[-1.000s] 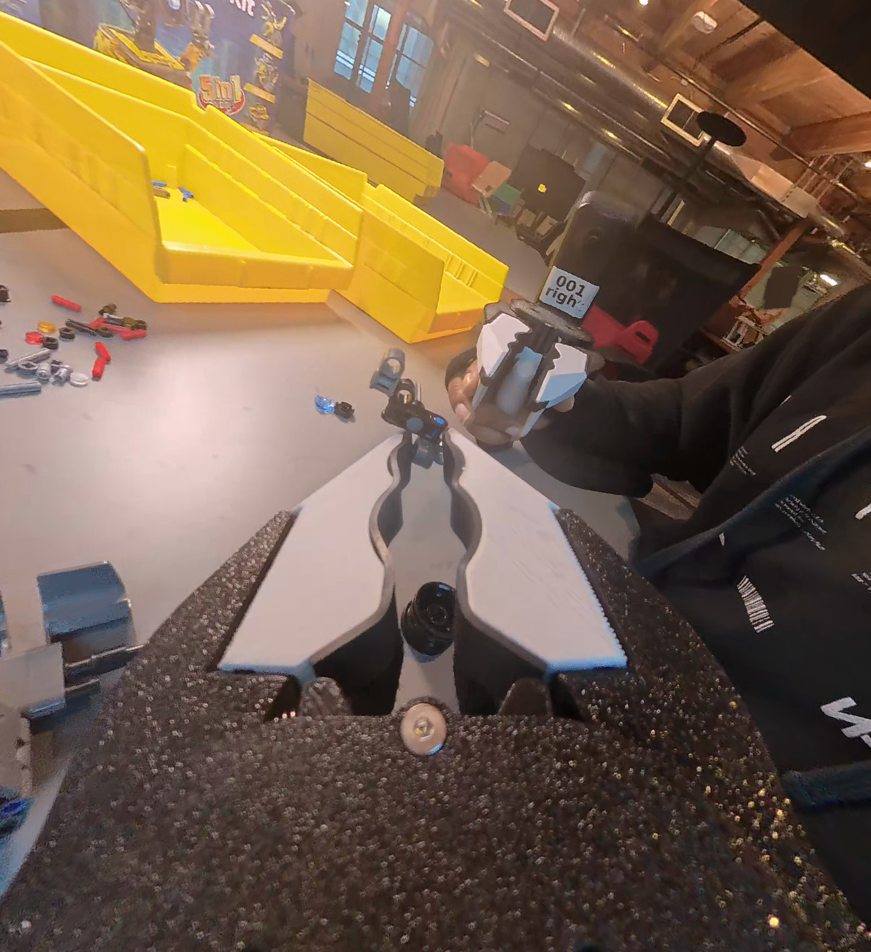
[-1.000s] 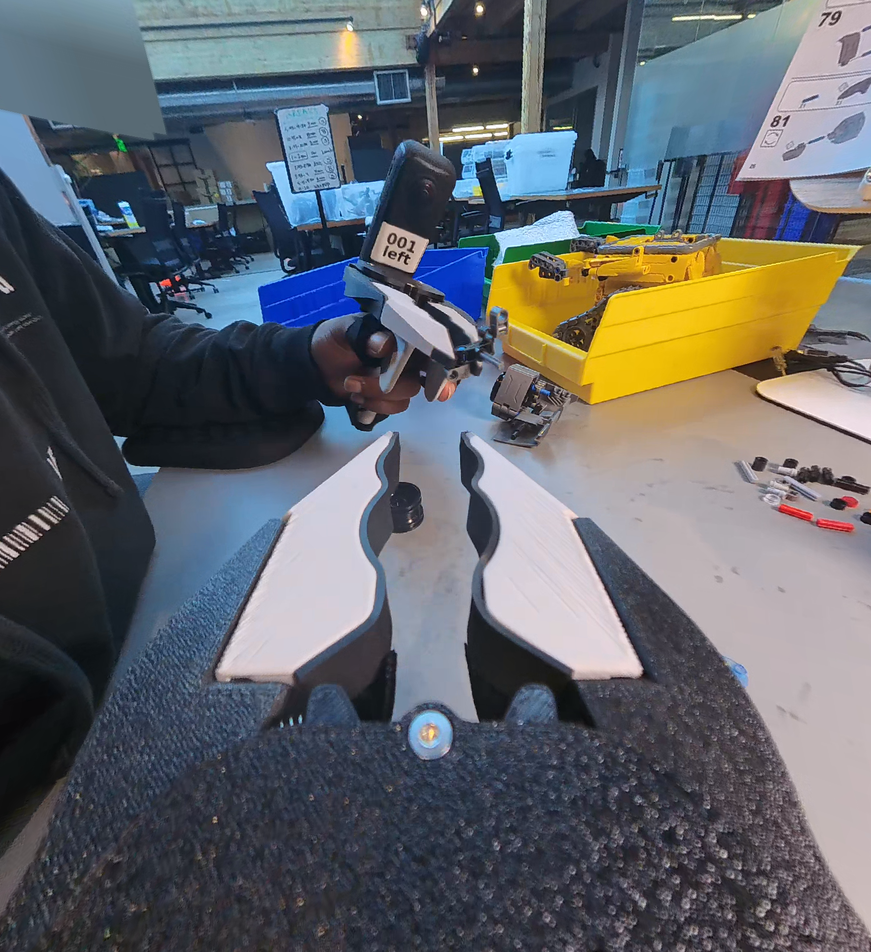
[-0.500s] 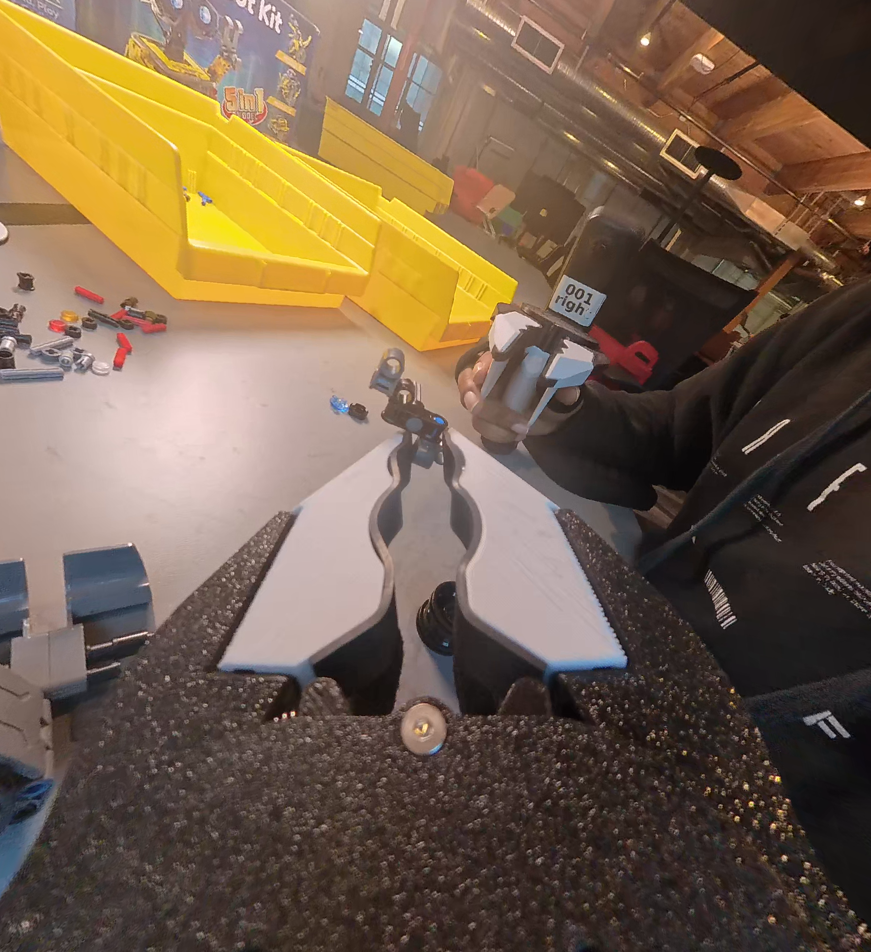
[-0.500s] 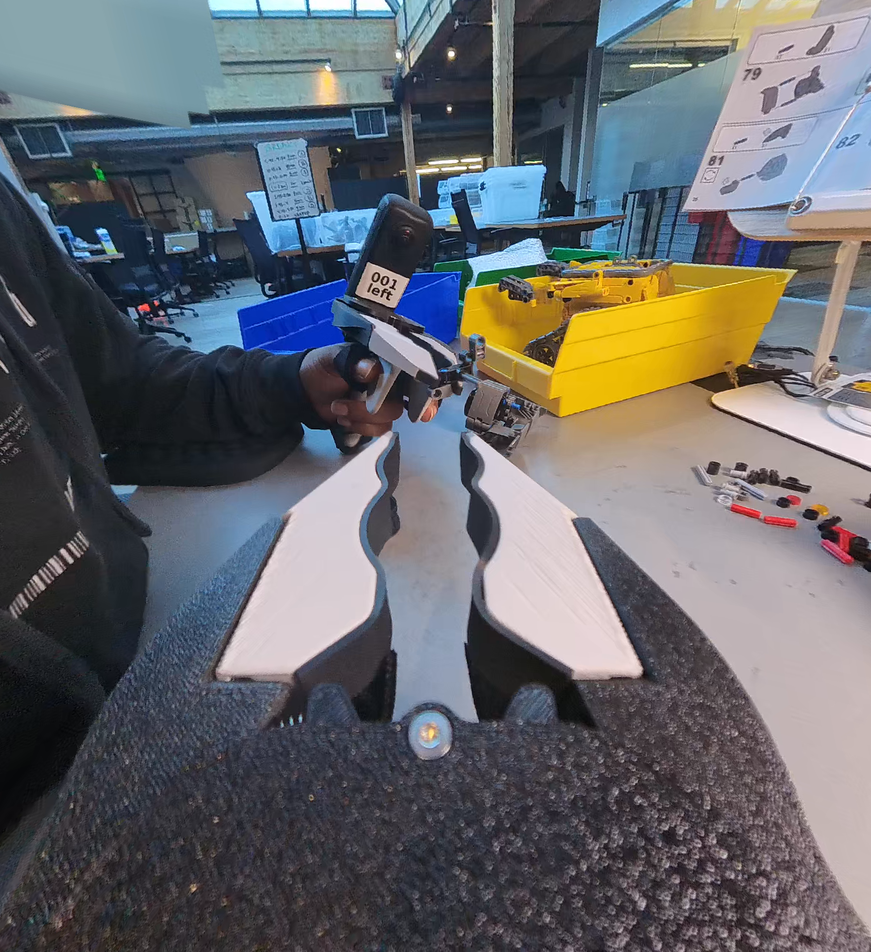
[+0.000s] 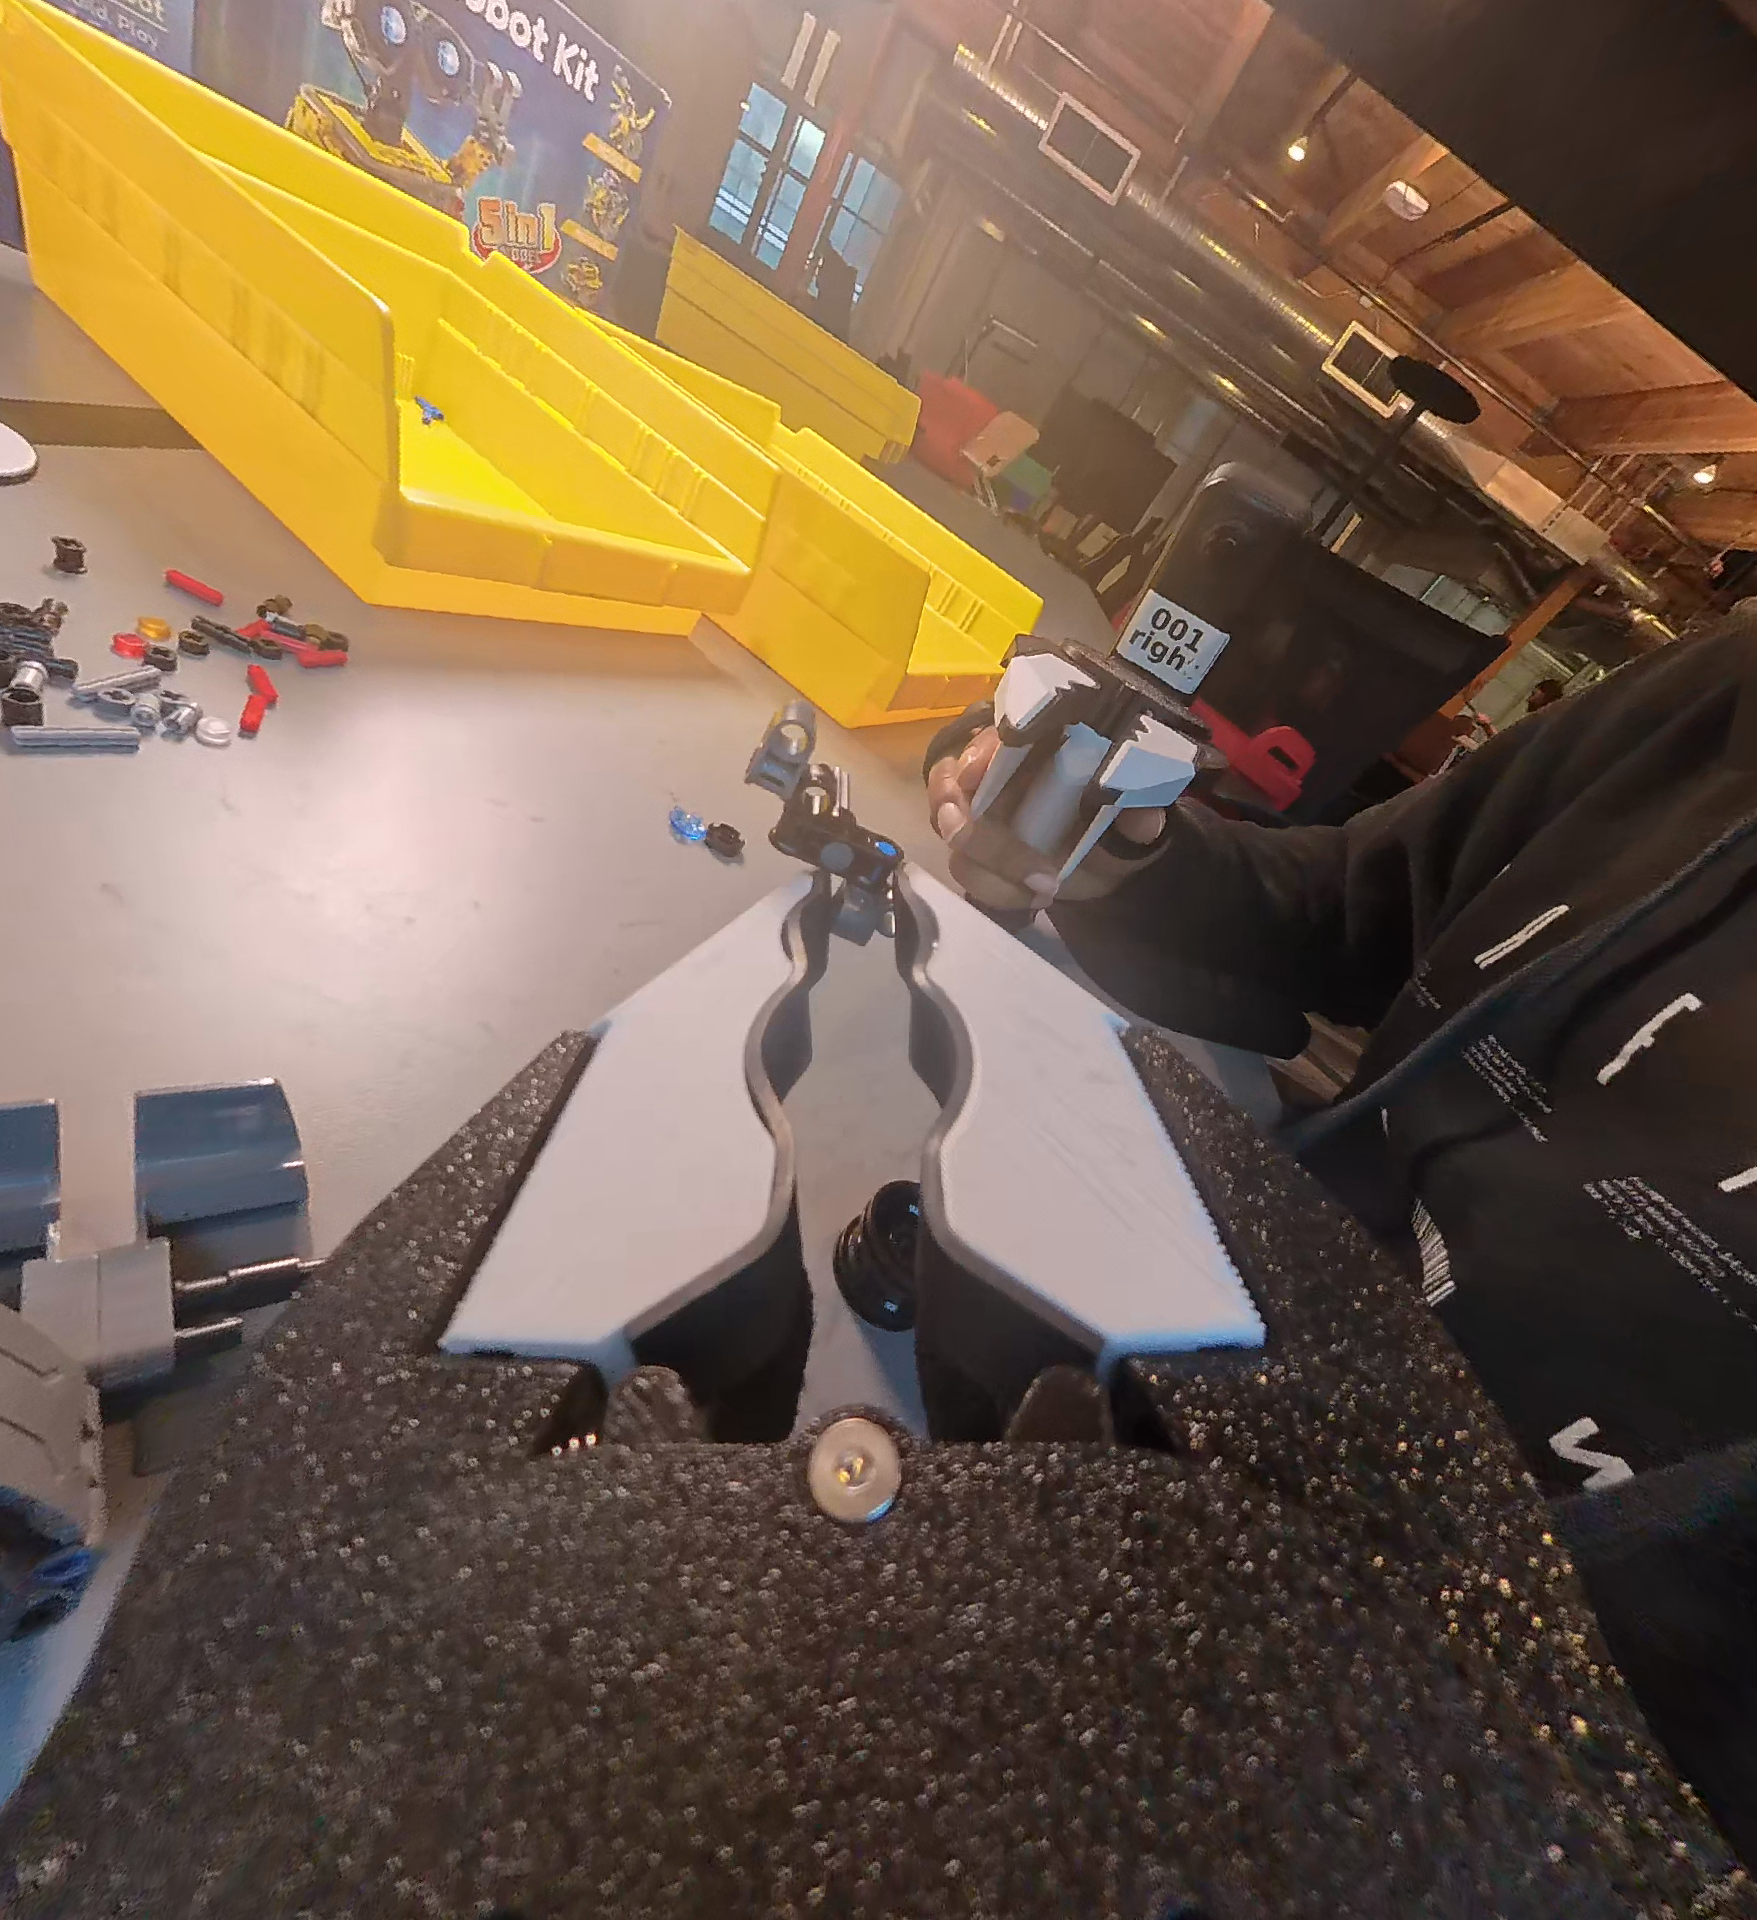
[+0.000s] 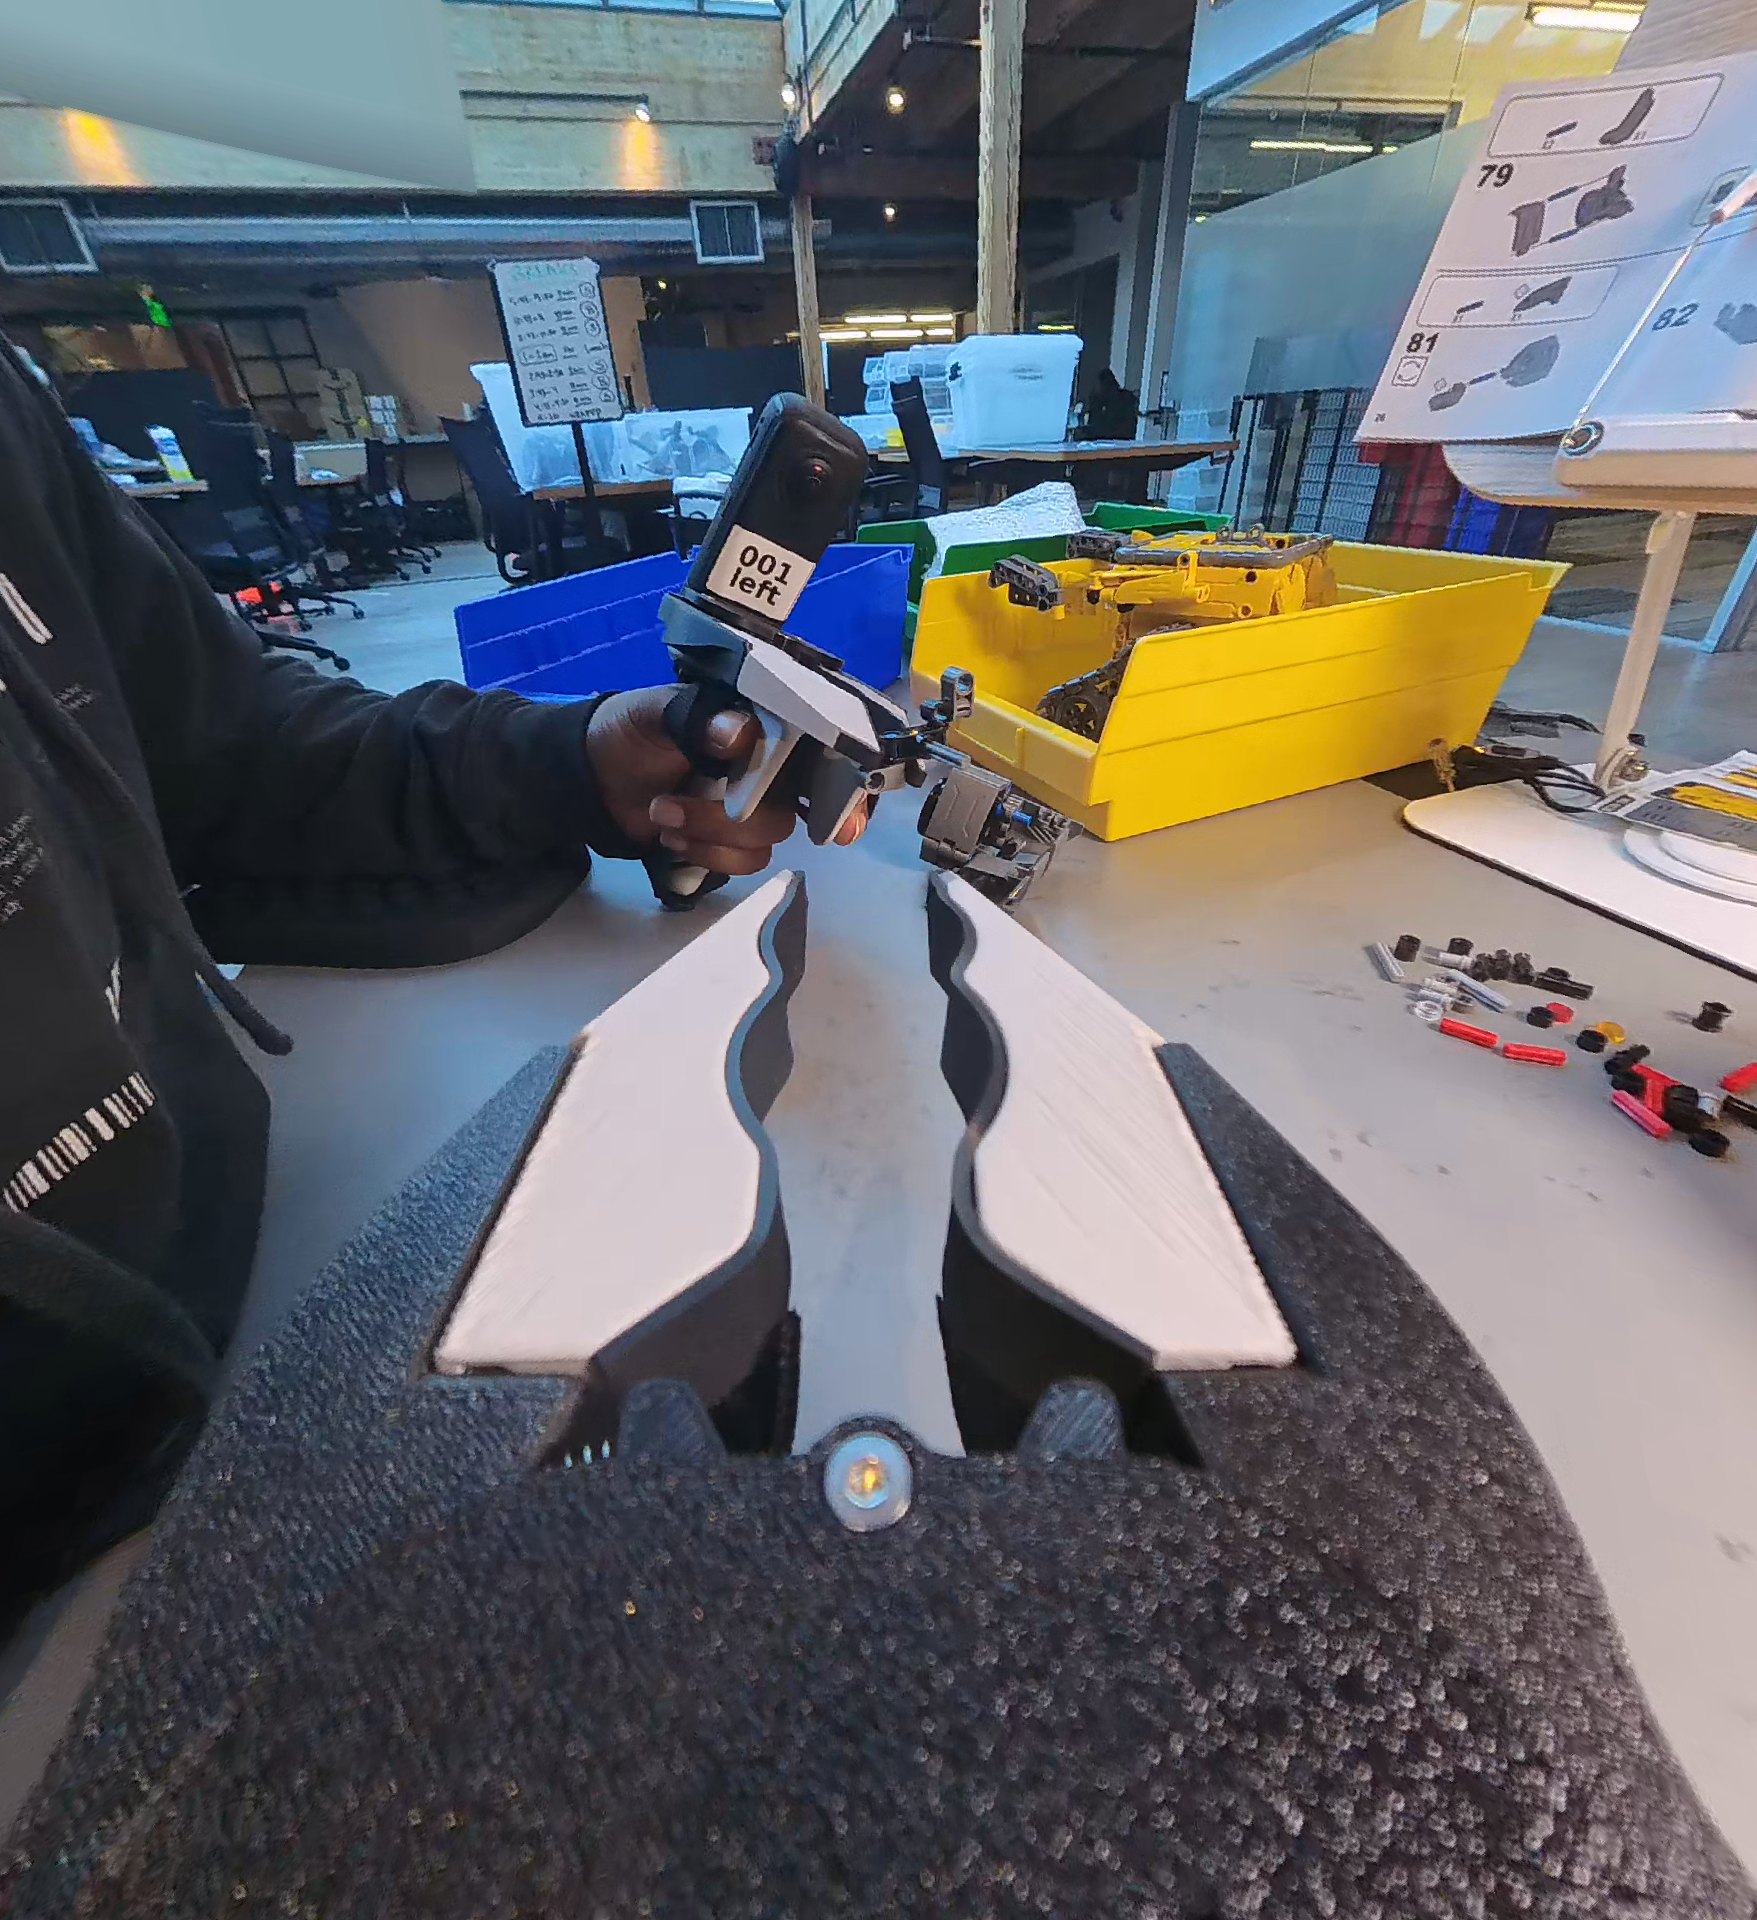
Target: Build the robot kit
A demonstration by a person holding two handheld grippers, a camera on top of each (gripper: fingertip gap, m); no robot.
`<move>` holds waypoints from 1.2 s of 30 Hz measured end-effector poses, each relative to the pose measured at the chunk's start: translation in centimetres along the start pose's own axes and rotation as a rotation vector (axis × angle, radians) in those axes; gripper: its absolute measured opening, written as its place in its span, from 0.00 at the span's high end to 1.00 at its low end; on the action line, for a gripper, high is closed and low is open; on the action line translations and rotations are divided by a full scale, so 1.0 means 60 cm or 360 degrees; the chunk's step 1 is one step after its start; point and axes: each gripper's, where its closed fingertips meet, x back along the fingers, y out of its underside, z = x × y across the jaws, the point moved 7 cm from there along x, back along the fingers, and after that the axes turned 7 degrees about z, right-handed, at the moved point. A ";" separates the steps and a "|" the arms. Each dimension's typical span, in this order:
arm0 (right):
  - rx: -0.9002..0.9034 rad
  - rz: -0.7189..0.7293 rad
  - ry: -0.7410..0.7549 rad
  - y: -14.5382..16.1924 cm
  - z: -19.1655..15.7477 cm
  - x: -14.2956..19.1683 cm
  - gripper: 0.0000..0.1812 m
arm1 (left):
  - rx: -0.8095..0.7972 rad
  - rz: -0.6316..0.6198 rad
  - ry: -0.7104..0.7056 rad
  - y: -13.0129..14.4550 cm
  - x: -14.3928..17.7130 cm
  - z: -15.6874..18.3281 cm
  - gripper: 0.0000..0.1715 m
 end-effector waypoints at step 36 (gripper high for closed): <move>0.0056 -0.0459 -0.0053 0.034 0.002 -0.025 0.87 | 0.0009 0.0004 -0.0014 0.000 -0.003 -0.002 0.94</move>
